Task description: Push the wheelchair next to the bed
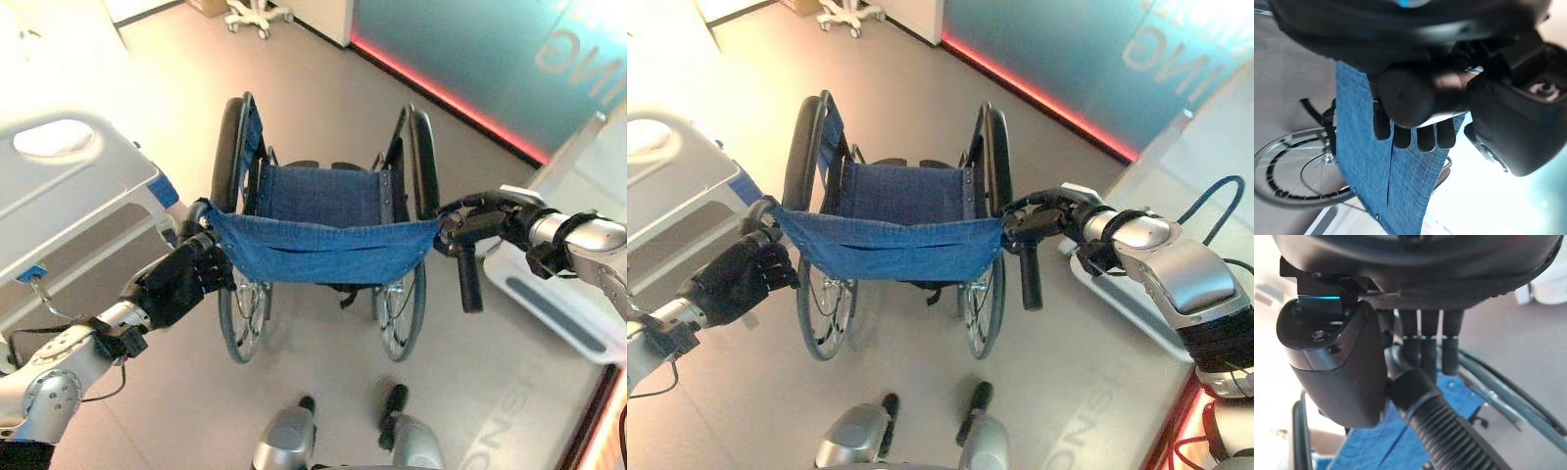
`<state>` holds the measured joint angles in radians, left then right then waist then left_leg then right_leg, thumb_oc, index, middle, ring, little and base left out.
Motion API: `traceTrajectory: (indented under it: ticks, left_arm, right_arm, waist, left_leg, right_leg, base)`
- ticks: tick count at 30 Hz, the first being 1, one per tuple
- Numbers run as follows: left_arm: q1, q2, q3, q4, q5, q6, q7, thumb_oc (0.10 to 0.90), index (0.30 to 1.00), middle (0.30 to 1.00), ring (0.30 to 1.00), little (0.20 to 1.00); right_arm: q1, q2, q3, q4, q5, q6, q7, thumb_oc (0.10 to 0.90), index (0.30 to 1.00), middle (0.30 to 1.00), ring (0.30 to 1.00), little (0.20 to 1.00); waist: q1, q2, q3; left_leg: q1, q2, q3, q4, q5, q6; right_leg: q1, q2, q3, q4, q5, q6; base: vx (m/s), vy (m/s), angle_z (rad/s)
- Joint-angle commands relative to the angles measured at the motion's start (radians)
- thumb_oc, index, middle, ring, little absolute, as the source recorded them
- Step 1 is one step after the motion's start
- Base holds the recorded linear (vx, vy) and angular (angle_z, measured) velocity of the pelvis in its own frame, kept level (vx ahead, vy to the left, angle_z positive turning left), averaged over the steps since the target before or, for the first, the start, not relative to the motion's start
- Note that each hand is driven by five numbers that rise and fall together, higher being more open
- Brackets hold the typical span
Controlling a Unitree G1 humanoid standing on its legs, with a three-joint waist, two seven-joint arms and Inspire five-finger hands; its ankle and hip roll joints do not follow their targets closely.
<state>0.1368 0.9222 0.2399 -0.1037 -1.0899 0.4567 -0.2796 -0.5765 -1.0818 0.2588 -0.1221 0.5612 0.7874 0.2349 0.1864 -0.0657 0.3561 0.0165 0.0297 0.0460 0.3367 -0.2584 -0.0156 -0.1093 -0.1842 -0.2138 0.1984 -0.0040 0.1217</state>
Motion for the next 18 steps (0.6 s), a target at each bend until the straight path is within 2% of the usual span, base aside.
traceTrajectory:
  ticks: [1, 3, 4, 6, 7, 8, 10, 11, 12, 14, 15, 18]
  left_arm:
    - [-0.087, -0.020, 0.045, -0.159, -0.045, -0.119, 0.015, 0.400, 0.300, 0.300, 0.300, 0.300]
    - [-0.073, -0.036, 0.048, -0.165, -0.038, -0.117, -0.002, 0.400, 0.300, 0.300, 0.300, 0.300]
    - [-0.072, -0.042, 0.051, -0.165, -0.036, -0.110, -0.005, 0.400, 0.300, 0.300, 0.300, 0.300]
    - [-0.068, -0.047, 0.055, -0.164, -0.035, -0.105, 0.000, 0.400, 0.300, 0.300, 0.300, 0.300]
    - [-0.067, -0.046, 0.056, -0.163, -0.037, -0.106, 0.005, 0.400, 0.300, 0.300, 0.300, 0.300]
    - [-0.073, -0.037, 0.055, -0.159, -0.050, -0.106, 0.018, 0.400, 0.300, 0.300, 0.300, 0.300]
    - [-0.079, -0.041, 0.047, -0.149, -0.047, -0.112, 0.017, 0.400, 0.300, 0.300, 0.300, 0.300]
    - [-0.087, -0.058, 0.029, -0.140, -0.029, -0.117, 0.011, 0.400, 0.300, 0.300, 0.300, 0.300]
    - [-0.090, -0.069, 0.019, -0.138, -0.016, -0.120, 0.009, 0.400, 0.300, 0.300, 0.300, 0.300]
    - [-0.084, -0.095, -0.005, -0.136, 0.021, -0.135, 0.007, 0.400, 0.300, 0.300, 0.300, 0.300]
    - [-0.075, -0.105, -0.012, -0.142, 0.026, -0.143, 0.015, 0.400, 0.300, 0.300, 0.300, 0.300]
    - [-0.055, -0.104, 0.011, -0.155, 0.015, -0.137, 0.027, 0.400, 0.300, 0.300, 0.300, 0.300]
  right_arm:
    - [-0.132, -0.127, -0.024, -0.091, -0.026, -0.120, 0.031, 0.400, 0.300, 0.300, 0.300, 0.300]
    - [-0.128, -0.131, -0.022, -0.074, -0.020, -0.136, 0.025, 0.400, 0.300, 0.300, 0.300, 0.300]
    - [-0.130, -0.134, -0.022, -0.068, -0.010, -0.140, 0.025, 0.400, 0.300, 0.300, 0.300, 0.300]
    - [-0.132, -0.142, -0.022, -0.070, -0.005, -0.140, 0.036, 0.400, 0.300, 0.300, 0.300, 0.300]
    - [-0.136, -0.144, -0.017, -0.077, -0.008, -0.136, 0.040, 0.400, 0.300, 0.300, 0.300, 0.300]
    - [-0.153, -0.137, -0.001, -0.085, -0.011, -0.124, 0.031, 0.400, 0.300, 0.300, 0.300, 0.300]
    - [-0.173, -0.111, 0.018, -0.079, -0.021, -0.113, 0.015, 0.400, 0.300, 0.300, 0.300, 0.300]
    - [-0.184, -0.079, 0.032, -0.068, -0.041, -0.102, 0.002, 0.400, 0.300, 0.300, 0.300, 0.300]
    - [-0.185, -0.061, 0.036, -0.063, -0.054, -0.098, -0.002, 0.400, 0.300, 0.300, 0.300, 0.300]
    - [-0.173, -0.018, 0.048, -0.056, -0.099, -0.093, -0.003, 0.400, 0.300, 0.300, 0.300, 0.300]
    - [-0.154, 0.007, 0.054, -0.059, -0.134, -0.092, 0.006, 0.400, 0.300, 0.300, 0.300, 0.300]
    - [-0.113, 0.017, 0.048, -0.065, -0.156, -0.113, 0.014, 0.400, 0.300, 0.300, 0.300, 0.300]
  waist:
    - [-0.037, -0.042, -0.165]
    - [-0.030, -0.042, -0.162]
    - [-0.026, -0.042, -0.157]
    - [-0.018, -0.038, -0.144]
    - [-0.013, -0.032, -0.141]
    - [-0.007, -0.019, -0.140]
    - [0.000, -0.007, -0.137]
    - [0.008, 0.009, -0.136]
    - [0.012, 0.016, -0.136]
    - [0.028, 0.042, -0.135]
    - [0.042, 0.057, -0.133]
    - [0.061, 0.072, -0.136]
  left_leg:
    - [-0.076, 0.022, -0.003, 0.521, 0.229, -0.083]
    - [-0.151, -0.011, -0.014, 0.668, 0.272, -0.088]
    - [-0.185, -0.026, -0.011, 0.684, 0.268, -0.082]
    - [-0.205, -0.046, -0.004, 0.599, 0.238, -0.065]
    - [-0.196, -0.045, -0.004, 0.489, 0.234, -0.058]
    - [-0.159, -0.033, 0.012, 0.260, 0.235, -0.050]
    - [-0.127, -0.017, 0.049, 0.095, 0.249, -0.051]
    - [-0.125, 0.007, 0.091, -0.031, 0.286, -0.063]
    - [-0.137, 0.019, 0.106, -0.070, 0.310, -0.069]
    - [-0.178, 0.052, 0.131, -0.201, 0.400, -0.093]
    - [-0.197, 0.071, 0.128, -0.285, 0.473, -0.112]
    - [-0.223, 0.085, 0.134, -0.384, 0.532, -0.122]
  right_leg:
    - [0.051, 0.041, -0.062, -0.107, 0.036, -0.039]
    - [0.072, 0.058, -0.082, -0.100, 0.011, -0.075]
    - [0.080, 0.068, -0.091, -0.098, 0.005, -0.083]
    - [0.096, 0.088, -0.101, -0.099, 0.003, -0.079]
    - [0.101, 0.099, -0.101, -0.098, 0.002, -0.073]
    - [0.110, 0.121, -0.099, -0.095, -0.010, -0.065]
    - [0.137, 0.138, -0.095, -0.096, -0.029, -0.063]
    - [0.176, 0.159, -0.100, -0.101, -0.055, -0.067]
    - [0.196, 0.170, -0.102, -0.106, -0.068, -0.071]
    - [0.257, 0.205, -0.092, -0.122, -0.104, -0.082]
    - [0.299, 0.223, -0.073, -0.131, -0.128, -0.088]
    - [0.359, 0.242, -0.041, -0.124, -0.172, -0.092]
  base:
    - [0.37, -0.166, 0.08]
    - [0.33, -0.144, -0.03]
    - [0.41, -0.134, -0.12]
    - [0.35, -0.062, -0.09]
    - [0.38, 0.024, 0.23]
    - [0.38, 0.038, 0.36]
    - [0.36, 0.059, 0.50]
    - [0.39, 0.068, 0.50]
    - [0.47, 0.086, -0.03]
    - [0.52, 0.096, -0.38]
    - [0.54, 0.112, -0.26]
    - [0.53, 0.122, -0.09]
